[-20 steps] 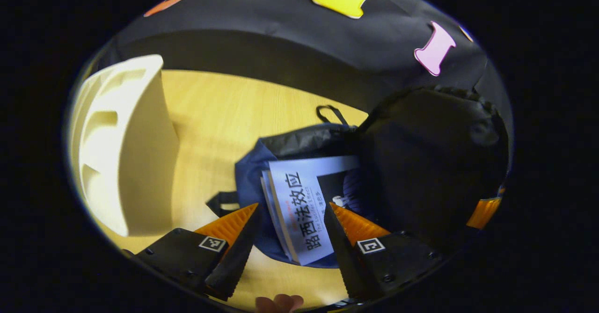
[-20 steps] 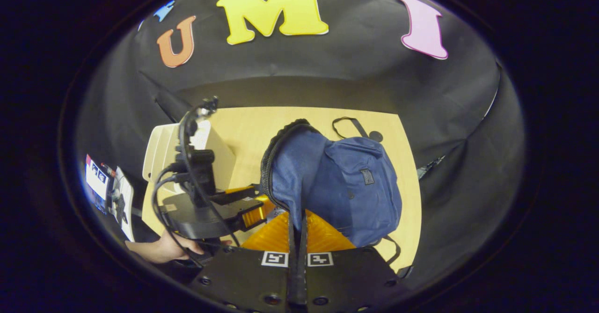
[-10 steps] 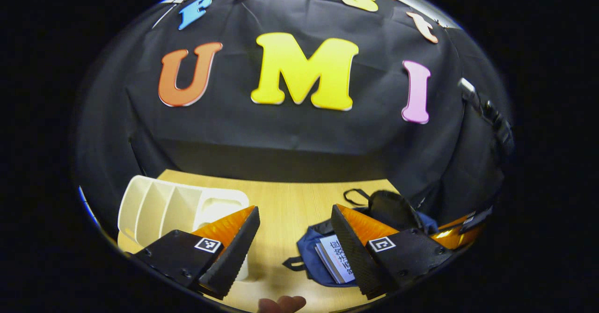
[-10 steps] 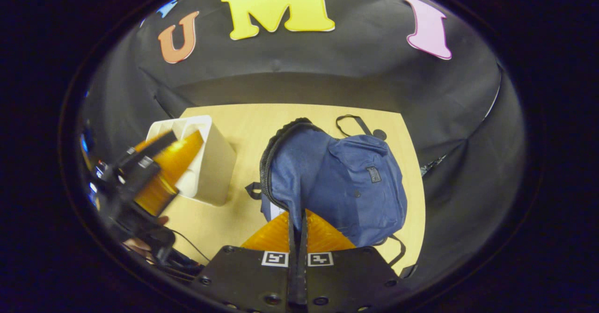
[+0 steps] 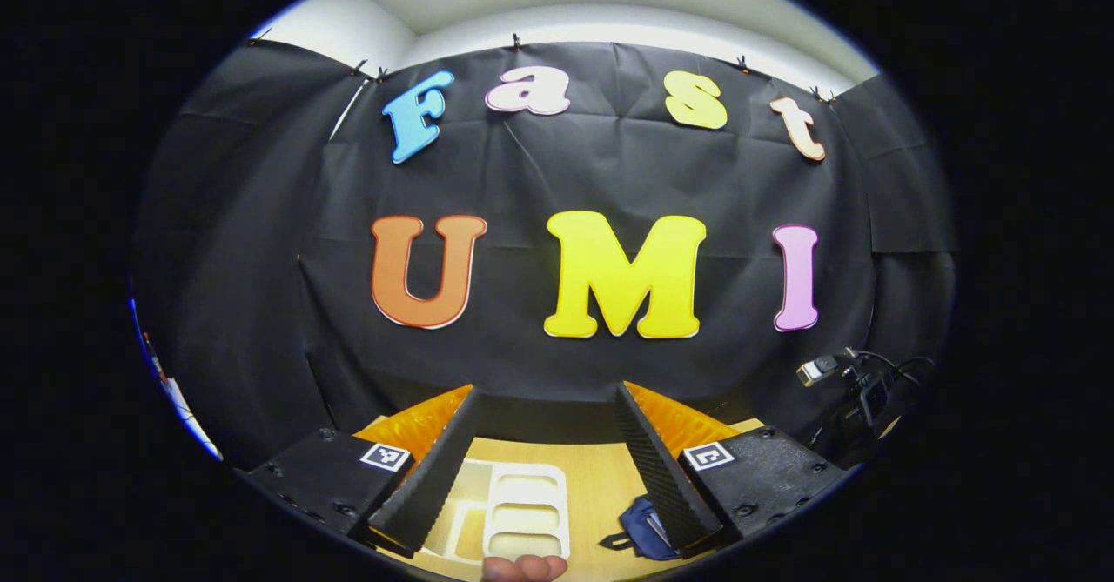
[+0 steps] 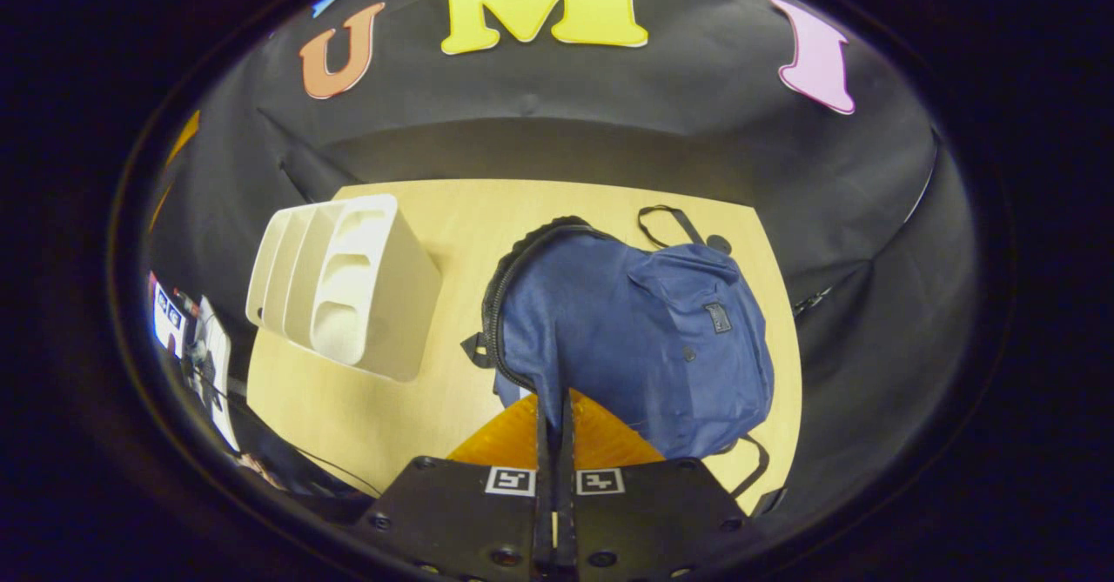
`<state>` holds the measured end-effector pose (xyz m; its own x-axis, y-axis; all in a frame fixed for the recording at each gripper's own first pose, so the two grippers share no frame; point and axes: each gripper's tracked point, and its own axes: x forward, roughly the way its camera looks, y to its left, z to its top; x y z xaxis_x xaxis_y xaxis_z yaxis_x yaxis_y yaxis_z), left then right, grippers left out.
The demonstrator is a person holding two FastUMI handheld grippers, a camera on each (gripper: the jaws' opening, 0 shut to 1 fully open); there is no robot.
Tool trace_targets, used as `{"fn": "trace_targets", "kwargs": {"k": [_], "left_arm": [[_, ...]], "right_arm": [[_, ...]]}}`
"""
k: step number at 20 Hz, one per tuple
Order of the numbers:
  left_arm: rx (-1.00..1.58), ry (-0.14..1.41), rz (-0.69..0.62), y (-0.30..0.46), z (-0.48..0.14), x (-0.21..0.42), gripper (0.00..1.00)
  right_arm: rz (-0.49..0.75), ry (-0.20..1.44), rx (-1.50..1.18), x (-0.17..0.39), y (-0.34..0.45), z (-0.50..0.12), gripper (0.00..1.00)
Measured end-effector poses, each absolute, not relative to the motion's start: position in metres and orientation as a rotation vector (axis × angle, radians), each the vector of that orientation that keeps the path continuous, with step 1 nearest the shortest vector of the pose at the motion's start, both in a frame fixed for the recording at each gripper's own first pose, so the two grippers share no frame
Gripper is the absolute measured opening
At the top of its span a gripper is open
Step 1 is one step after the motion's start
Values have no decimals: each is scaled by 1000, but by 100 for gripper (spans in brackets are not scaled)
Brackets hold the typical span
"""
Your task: Open the schoolbag, grab two books from the bookshelf and put them into the schoolbag.
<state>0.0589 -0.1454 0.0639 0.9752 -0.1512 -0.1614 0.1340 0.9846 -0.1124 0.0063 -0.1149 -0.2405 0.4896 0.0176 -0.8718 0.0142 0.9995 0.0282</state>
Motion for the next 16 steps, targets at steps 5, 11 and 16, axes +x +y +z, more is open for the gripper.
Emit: {"fn": "trace_targets", "kwargs": {"k": [5, 11, 16], "left_arm": [[-63, 133, -158, -123, 78, 49, 97], [-119, 158, -147, -101, 84, 39, 97], [-174, 172, -151, -89, 94, 37, 98]], "right_arm": [[50, 1030, 10, 5, -81, -238, 54], [44, 835, 44, 22, -58, -200, 99], [26, 615, 111, 35, -41, -143, 98]]}}
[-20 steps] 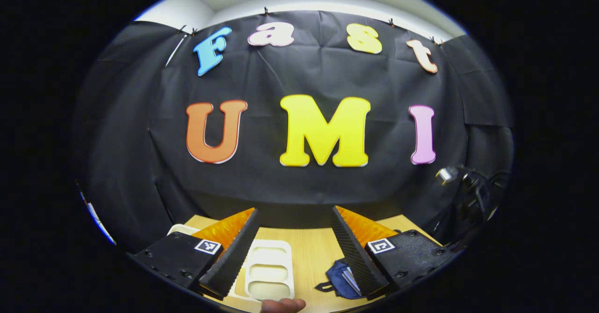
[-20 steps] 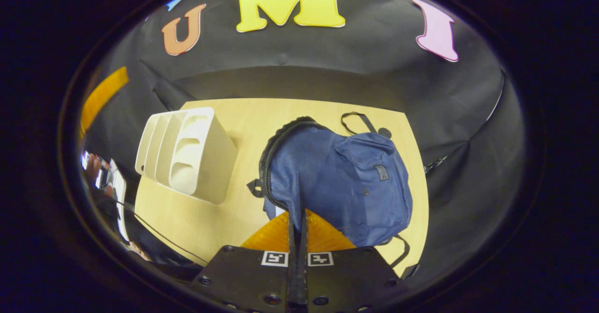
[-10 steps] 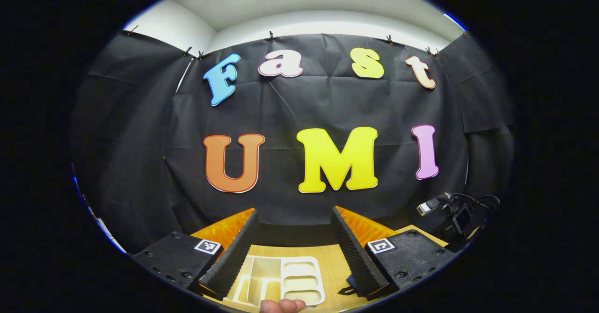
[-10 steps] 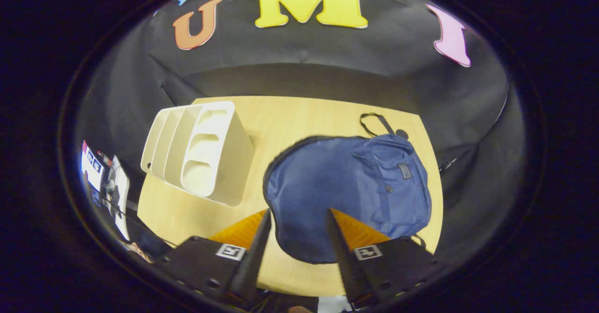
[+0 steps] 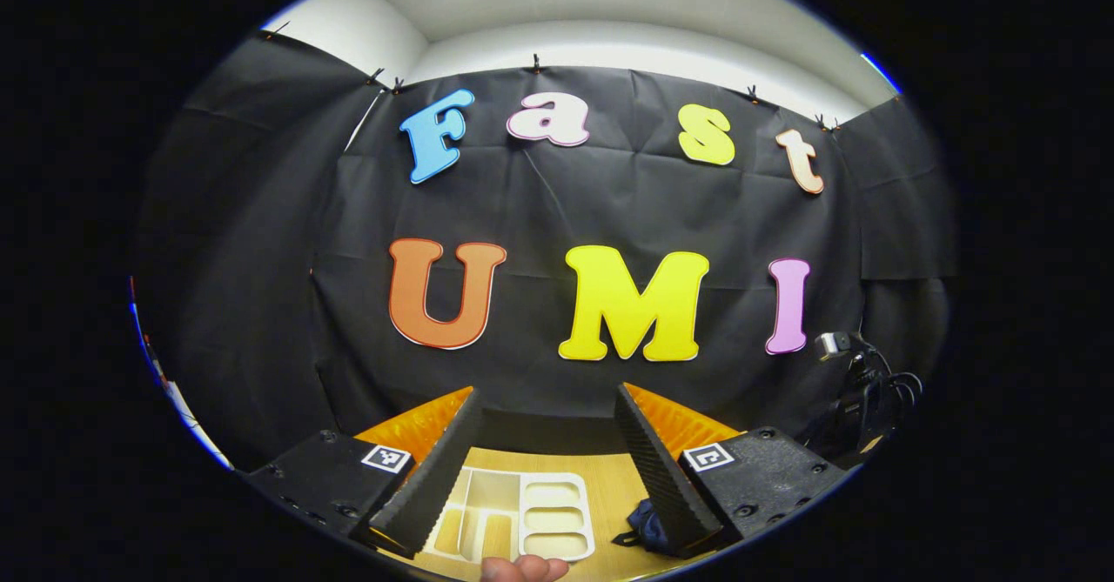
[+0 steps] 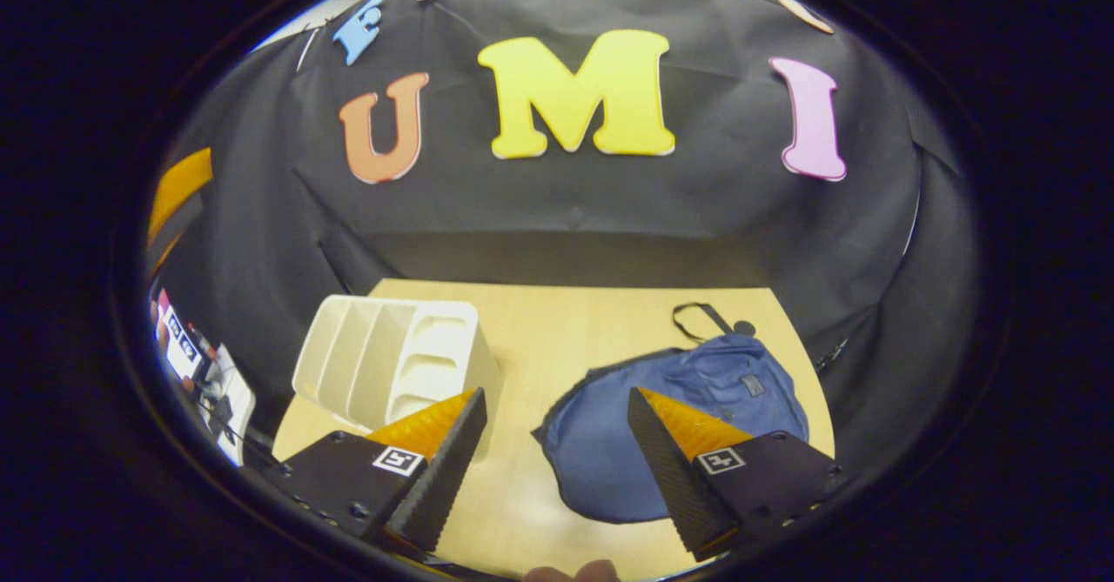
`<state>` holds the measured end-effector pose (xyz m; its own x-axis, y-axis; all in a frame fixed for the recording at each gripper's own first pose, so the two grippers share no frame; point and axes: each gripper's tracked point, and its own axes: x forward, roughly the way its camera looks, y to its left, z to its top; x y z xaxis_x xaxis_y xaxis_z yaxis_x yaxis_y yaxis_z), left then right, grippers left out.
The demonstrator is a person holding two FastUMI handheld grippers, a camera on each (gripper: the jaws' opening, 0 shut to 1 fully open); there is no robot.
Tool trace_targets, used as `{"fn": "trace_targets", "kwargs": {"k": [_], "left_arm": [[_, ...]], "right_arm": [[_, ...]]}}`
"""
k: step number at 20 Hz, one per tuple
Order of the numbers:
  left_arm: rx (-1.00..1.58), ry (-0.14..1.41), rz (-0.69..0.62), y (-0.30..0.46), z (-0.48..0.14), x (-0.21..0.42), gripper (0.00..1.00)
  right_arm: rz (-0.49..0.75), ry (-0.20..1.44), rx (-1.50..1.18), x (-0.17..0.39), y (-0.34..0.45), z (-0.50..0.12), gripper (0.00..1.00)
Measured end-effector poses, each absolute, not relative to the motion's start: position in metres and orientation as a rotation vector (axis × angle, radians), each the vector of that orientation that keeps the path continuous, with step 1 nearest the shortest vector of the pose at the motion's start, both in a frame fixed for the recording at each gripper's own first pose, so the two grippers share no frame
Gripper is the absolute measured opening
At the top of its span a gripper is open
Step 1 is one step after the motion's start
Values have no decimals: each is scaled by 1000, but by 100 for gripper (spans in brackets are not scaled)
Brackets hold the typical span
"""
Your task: Open the schoolbag, grab two books from the bookshelf and put them into the schoolbag.
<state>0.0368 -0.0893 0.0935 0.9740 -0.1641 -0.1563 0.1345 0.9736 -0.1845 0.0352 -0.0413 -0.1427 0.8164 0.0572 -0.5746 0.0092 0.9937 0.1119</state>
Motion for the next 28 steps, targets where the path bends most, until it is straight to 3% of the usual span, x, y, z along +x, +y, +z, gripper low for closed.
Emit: {"fn": "trace_targets", "kwargs": {"k": [10, 12, 14, 19, 27, 28], "left_arm": [[-124, 46, -187, -81, 148, 11, 97], [-130, 34, -177, -72, 150, 6, 97], [-129, 38, -146, -59, 149, 5, 97], [-142, 35, -76, -39, 146, -1, 97], [-167, 31, -101, -42, 142, -5, 97], [-169, 29, -113, -43, 141, -4, 89]], "right_arm": [[-45, 199, 91, 32, -39, -31, 97], [-33, 185, 71, 25, -31, -26, 99], [-33, 171, 66, 20, -28, -24, 94], [-57, 97, 59, 6, -28, -2, 94], [-104, 50, 44, -7, -22, 8, 94], [-113, 42, 45, -8, -23, 10, 96]]}}
